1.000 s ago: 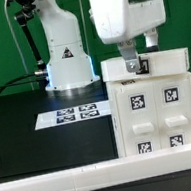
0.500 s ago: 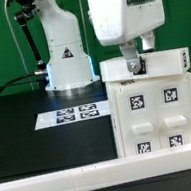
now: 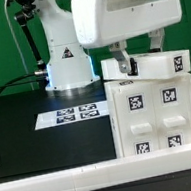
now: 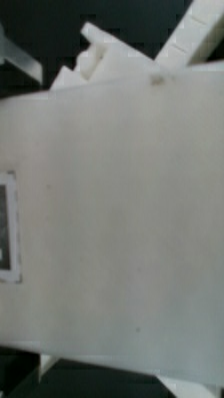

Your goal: Assemble cabinet

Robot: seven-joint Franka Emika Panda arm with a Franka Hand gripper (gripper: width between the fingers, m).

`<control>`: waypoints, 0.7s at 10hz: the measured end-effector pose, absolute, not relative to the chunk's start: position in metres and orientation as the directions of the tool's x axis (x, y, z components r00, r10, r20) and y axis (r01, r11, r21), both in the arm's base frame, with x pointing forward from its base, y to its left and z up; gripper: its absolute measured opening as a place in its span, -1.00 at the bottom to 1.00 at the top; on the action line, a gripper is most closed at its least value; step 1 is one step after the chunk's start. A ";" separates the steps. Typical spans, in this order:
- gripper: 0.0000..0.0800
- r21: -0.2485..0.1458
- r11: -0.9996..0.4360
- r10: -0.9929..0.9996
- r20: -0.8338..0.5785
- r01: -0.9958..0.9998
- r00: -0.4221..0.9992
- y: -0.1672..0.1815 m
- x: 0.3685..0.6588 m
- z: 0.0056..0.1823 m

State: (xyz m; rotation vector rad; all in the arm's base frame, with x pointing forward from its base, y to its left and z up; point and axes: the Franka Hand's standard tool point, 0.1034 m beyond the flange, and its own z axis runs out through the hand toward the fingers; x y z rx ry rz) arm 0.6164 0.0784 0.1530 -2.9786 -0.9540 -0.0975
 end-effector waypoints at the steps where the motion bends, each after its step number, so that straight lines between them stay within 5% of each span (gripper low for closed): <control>1: 0.40 0.003 -0.874 0.486 0.069 0.486 0.871 0.079 0.617 0.153; 7: 0.40 -0.054 -0.984 -0.172 0.068 -0.169 0.983 0.083 0.613 0.152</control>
Offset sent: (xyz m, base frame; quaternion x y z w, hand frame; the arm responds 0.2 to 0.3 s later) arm -0.0141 -0.0074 -0.0026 0.0054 0.0030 0.3185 0.9479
